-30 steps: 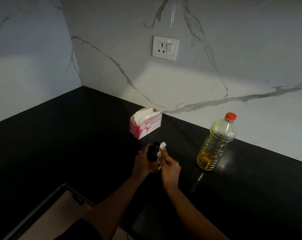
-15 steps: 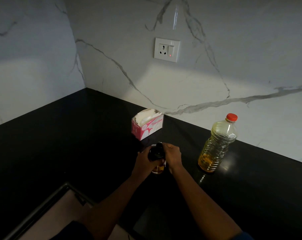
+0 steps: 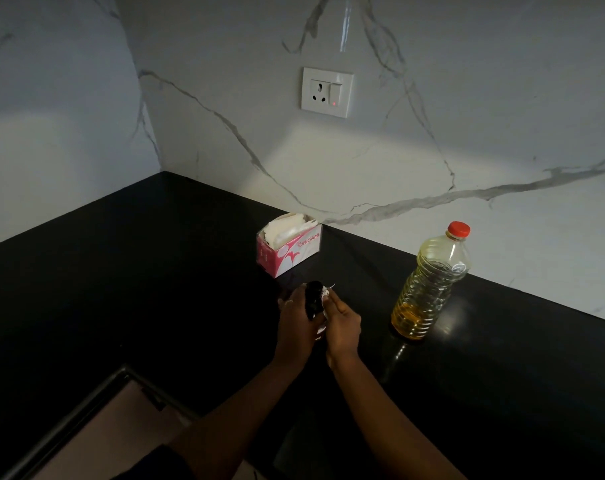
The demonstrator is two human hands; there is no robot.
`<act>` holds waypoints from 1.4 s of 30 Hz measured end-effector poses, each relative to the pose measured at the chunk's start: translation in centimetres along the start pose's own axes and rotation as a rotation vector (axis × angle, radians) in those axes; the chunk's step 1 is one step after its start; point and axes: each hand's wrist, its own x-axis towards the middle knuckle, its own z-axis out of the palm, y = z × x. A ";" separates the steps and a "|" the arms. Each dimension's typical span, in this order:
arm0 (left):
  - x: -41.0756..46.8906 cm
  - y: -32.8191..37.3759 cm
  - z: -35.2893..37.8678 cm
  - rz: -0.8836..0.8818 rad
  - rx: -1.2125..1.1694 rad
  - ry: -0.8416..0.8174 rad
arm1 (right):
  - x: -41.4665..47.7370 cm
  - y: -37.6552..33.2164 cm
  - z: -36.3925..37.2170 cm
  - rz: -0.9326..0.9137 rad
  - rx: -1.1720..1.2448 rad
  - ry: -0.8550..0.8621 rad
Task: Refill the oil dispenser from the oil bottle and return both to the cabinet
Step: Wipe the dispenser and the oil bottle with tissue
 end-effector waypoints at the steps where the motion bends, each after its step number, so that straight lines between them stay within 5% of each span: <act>1: -0.3 0.0 1.0 -0.042 0.065 0.051 | 0.2 -0.4 0.1 -0.001 -0.022 0.003; 3: -0.9 -0.1 2.1 -0.043 0.164 0.120 | 0.9 -1.1 -0.1 -0.044 -0.079 -0.003; 7: -1.0 -0.5 1.8 -0.005 -0.076 0.120 | 2.6 -1.6 -0.7 -0.074 -0.183 -0.029; 15: 0.7 -0.9 0.4 0.011 -0.179 -0.220 | 1.4 -0.3 -1.7 0.006 0.001 0.054; 26: -0.1 -0.2 3.1 0.081 -0.256 0.166 | 0.5 -0.1 -1.3 -0.002 0.045 0.143; 32: 0.4 -1.8 3.3 -0.051 -0.397 0.033 | 2.9 -2.1 -1.6 0.017 -0.062 0.088; 36: 1.9 -1.5 2.4 -0.009 -0.390 -0.286 | 2.4 -1.4 -1.9 -0.035 -0.133 0.099; 42: 1.5 -0.8 3.0 -0.005 -0.244 -0.146 | 0.6 -1.1 -1.4 -0.129 -0.181 0.183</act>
